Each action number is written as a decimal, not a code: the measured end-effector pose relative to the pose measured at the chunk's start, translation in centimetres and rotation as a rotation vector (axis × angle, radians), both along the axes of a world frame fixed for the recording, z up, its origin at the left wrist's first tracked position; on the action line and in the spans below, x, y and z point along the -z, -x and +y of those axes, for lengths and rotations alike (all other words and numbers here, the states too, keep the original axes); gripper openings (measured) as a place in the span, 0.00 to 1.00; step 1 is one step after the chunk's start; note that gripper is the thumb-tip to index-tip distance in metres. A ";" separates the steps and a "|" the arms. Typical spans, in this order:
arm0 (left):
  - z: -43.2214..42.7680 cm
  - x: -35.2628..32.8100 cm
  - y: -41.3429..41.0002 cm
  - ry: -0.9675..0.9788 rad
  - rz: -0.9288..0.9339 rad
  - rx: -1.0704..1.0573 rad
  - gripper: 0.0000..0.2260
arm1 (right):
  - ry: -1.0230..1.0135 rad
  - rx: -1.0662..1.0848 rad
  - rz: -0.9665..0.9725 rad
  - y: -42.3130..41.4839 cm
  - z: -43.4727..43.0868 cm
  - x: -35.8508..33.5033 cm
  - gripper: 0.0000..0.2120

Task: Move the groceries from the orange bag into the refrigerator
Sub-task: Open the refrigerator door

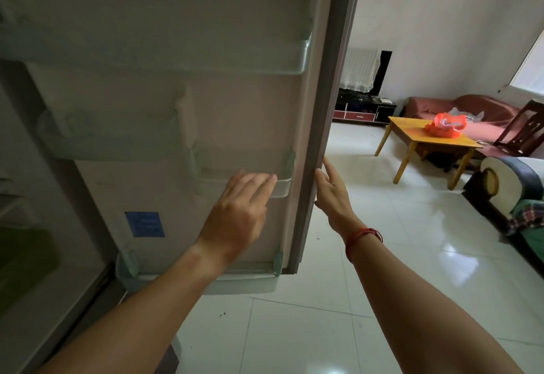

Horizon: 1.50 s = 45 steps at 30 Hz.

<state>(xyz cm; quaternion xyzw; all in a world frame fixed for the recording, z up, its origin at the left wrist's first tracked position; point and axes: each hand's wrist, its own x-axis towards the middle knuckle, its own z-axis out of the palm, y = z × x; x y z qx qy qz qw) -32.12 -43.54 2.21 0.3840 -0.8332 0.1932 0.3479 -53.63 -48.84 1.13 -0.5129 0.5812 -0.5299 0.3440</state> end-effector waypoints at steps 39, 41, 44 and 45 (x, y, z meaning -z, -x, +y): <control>-2.9 -4.6 -1.5 -0.321 0.033 -0.135 0.31 | -0.073 -0.110 0.065 -1.3 -5.0 -5.3 0.32; -1.2 -4.9 -3.1 -0.315 0.058 -0.189 0.31 | -0.022 -0.129 0.107 -2.2 -3.1 -6.2 0.32; 1.7 -5.6 -5.9 -0.303 0.082 -0.270 0.33 | 0.048 -0.176 0.176 -3.8 0.0 -7.4 0.31; 2.7 -5.7 -6.9 -0.295 0.083 -0.288 0.34 | 0.059 -0.194 0.189 -4.4 1.0 -7.7 0.31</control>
